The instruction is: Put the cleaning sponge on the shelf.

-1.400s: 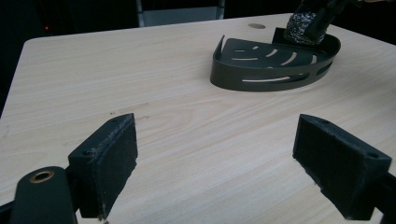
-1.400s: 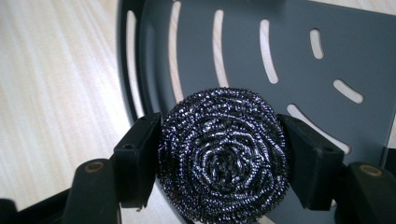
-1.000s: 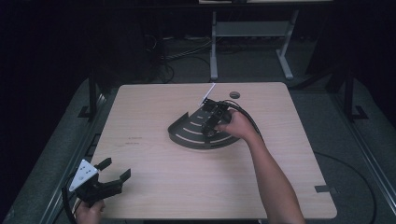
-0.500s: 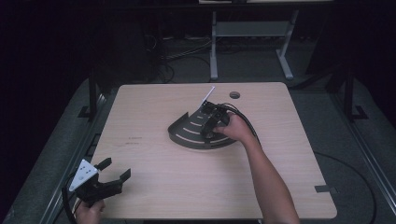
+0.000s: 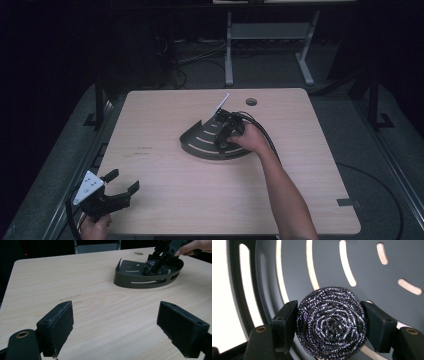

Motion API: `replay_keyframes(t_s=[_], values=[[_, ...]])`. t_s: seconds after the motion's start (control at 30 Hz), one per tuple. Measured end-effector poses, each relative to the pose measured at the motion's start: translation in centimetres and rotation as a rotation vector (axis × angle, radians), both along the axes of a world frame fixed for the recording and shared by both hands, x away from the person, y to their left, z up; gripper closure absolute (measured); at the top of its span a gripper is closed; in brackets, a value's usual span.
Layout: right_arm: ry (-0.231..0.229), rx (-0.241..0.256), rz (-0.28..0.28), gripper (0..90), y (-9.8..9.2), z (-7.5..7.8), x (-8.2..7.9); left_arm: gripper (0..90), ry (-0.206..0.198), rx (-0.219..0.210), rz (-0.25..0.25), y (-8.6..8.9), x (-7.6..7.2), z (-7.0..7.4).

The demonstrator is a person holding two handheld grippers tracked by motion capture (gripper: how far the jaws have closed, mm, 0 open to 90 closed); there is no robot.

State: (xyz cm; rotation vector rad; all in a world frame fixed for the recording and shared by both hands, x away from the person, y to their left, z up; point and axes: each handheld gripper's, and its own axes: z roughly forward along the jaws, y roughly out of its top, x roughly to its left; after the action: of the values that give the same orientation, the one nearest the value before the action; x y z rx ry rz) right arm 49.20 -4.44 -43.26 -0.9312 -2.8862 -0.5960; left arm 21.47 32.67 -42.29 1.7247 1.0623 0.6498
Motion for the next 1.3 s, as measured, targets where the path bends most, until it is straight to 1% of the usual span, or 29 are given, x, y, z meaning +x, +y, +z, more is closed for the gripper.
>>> replay_keyframes(t_s=[0.03, 0.1, 0.17, 0.27, 0.67, 0.83, 1.0, 1.3], values=[[-0.003, -0.002, -0.003, 32.0, -0.01, -0.05, 0.02, 13.1, 0.0, 0.0, 0.001, 0.0, 0.0, 0.0], [0.005, 0.0, -0.009, 31.9, -0.03, -0.19, 0.09, 13.1, 0.0, 0.0, 0.0, 0.02, 0.01, -0.02], [-0.001, -0.003, -0.012, 31.6, 0.0, -0.28, 0.12, 13.1, 0.001, 0.0, 0.002, 0.02, 0.0, -0.02], [0.001, 0.0, -0.016, 31.2, 0.06, -0.36, 0.19, 13.1, 0.001, -0.001, 0.0, 0.08, 0.0, -0.03], [0.005, -0.002, -0.018, 28.3, 0.35, -0.8, 0.24, 13.1, 0.005, 0.001, 0.0, 0.13, 0.01, -0.07], [0.0, -0.001, -0.024, 26.5, 0.34, -0.59, 0.2, 13.1, 0.003, -0.002, 0.002, 0.15, -0.01, -0.05], [0.004, 0.002, -0.019, 25.4, 0.33, -0.42, 0.12, 13.1, 0.003, -0.001, 0.002, 0.1, 0.0, -0.05], [0.005, 0.006, -0.013, 19.7, 0.33, 0.04, -0.13, 13.1, 0.003, -0.002, 0.0, 0.12, -0.01, -0.05]])
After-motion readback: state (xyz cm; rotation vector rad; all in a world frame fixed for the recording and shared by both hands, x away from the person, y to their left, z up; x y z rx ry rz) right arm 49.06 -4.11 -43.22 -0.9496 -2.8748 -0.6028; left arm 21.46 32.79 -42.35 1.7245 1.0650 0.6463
